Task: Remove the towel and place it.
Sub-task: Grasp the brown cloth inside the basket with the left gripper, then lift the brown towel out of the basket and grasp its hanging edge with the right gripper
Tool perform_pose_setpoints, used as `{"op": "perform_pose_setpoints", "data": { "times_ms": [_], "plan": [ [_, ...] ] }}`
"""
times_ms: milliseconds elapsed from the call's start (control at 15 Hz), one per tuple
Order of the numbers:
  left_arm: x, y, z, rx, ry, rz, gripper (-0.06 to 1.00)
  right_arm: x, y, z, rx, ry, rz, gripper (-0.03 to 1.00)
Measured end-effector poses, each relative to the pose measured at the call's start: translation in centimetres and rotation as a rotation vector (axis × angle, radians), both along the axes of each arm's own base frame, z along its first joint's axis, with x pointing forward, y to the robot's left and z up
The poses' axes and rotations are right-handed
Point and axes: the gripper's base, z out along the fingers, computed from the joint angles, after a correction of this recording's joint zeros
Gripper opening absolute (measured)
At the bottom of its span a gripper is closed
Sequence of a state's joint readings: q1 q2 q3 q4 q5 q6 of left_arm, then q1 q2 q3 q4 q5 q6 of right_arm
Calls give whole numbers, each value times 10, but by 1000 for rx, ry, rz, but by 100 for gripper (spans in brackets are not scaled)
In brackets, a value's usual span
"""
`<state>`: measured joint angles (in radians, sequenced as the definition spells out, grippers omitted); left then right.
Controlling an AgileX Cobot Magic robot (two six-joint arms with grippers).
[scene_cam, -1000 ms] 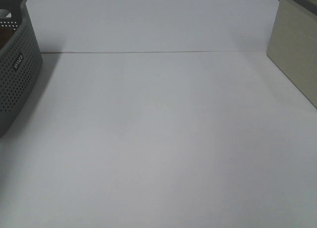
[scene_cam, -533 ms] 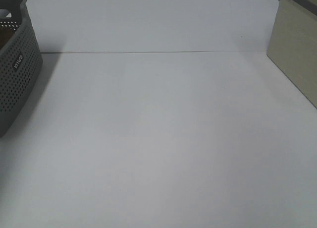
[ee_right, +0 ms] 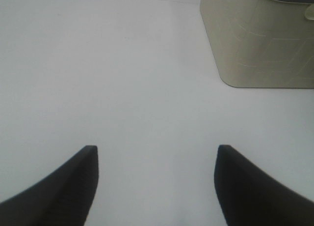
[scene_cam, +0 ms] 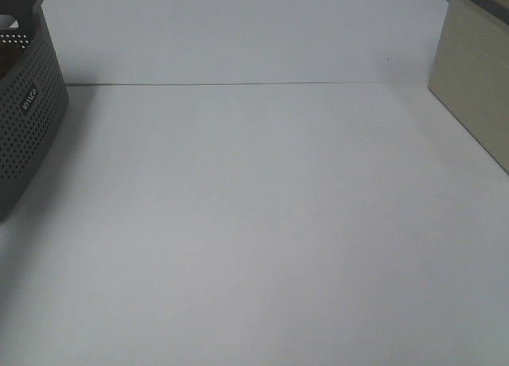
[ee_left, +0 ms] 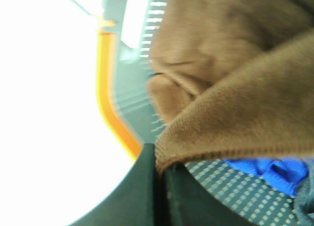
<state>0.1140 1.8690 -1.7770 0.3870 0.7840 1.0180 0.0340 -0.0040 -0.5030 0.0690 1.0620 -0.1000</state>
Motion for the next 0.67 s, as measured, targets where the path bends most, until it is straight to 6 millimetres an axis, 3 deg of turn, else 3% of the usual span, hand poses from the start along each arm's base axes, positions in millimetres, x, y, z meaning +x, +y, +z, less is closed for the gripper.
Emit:
{"op": "perform_pose_setpoints", "data": {
  "times_ms": [67, 200, 667],
  "plan": [
    [-19, -11, 36, -2, -90, -10, 0, 0, 0, 0, 0, 0, 0, 66],
    [-36, -26, 66, 0, -163, -45, 0, 0, 0, 0, 0, 0, 0, 66],
    [-96, -72, 137, -6, -362, -172, 0, 0, 0, 0, 0, 0, 0, 66]
  ]
}}
